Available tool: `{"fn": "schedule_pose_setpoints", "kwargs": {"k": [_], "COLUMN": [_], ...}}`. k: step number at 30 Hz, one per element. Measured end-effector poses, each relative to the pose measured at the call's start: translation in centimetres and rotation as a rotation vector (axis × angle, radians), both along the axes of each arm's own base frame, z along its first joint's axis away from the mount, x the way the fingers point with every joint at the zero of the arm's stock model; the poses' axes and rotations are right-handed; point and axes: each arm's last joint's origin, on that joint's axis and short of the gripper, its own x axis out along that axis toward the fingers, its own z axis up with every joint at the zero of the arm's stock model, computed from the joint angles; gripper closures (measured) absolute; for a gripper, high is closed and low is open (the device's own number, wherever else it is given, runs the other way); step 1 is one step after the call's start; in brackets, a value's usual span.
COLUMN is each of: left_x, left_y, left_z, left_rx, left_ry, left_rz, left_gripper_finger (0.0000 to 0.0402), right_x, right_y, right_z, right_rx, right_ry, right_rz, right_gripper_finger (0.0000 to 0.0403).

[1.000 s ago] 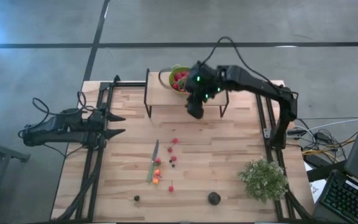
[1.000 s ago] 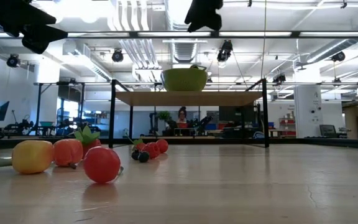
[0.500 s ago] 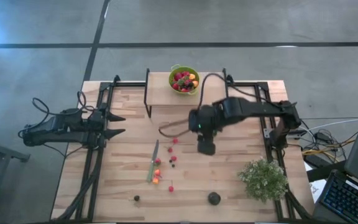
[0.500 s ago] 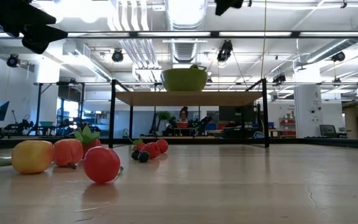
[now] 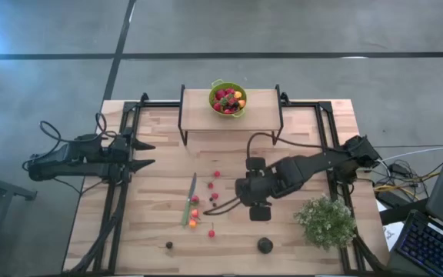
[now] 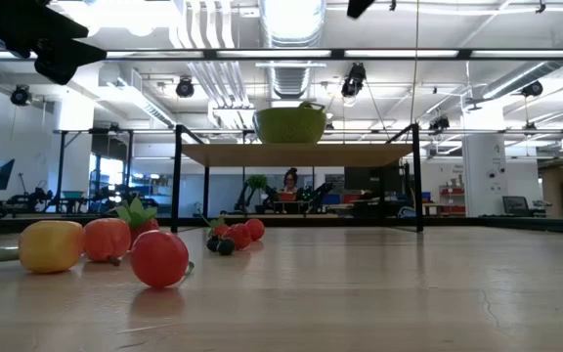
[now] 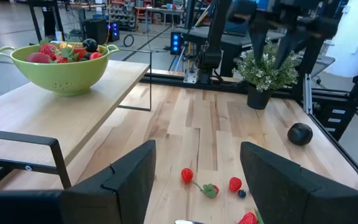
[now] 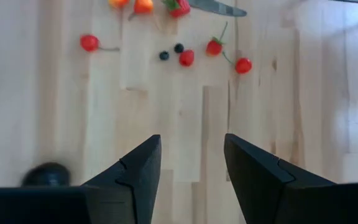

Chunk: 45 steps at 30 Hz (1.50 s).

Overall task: Pick & Place Fruit
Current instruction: Put the strawberry into the green colander on the shelf

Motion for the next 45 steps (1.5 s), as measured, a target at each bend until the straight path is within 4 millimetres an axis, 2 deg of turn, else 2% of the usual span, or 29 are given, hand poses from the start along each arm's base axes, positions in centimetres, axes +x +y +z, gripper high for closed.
{"fn": "schedule_pose_setpoints", "kwargs": {"k": [4,9,17,25,31,39,45], "left_x": [0.0,0.0,0.0,0.0,0.0,0.0,0.1], "left_y": [0.0,0.0,0.0,0.0,0.0,0.0,0.0], "left_z": [0.0,0.0,0.0,0.0,0.2,0.2,0.4], "left_rx": [0.000,0.000,0.000,0.000,0.000,-0.110,-0.097], "left_ry": [0.000,0.000,0.000,0.000,-0.017,-0.034,-0.050], "left_rz": [0.000,-0.001,0.000,-0.001,0.001,0.023,0.020], "left_gripper_finger": [0.0161,0.0161,0.0161,0.0161,0.0161,0.0161,0.0161], "right_x": [-0.4,-2.0,-7.4,-12.8,-15.3,-17.9,-19.7], "right_y": [0.0,-0.9,-2.9,-4.8,-5.6,-6.6,-7.2], "right_z": [-1.5,-1.7,-2.0,-2.0,-2.5,-1.6,-1.4], "right_rx": [-0.018,-0.001,0.051,0.126,0.077,0.070,0.073], "right_ry": [-0.034,-0.166,-0.394,-0.527,-0.551,-0.577,-0.593], "right_rz": [0.032,0.076,0.088,0.039,0.107,0.123,0.123], "right_gripper_finger": [0.0241,0.0269,0.0308,0.0337,0.0349,0.0369,0.0375]}}
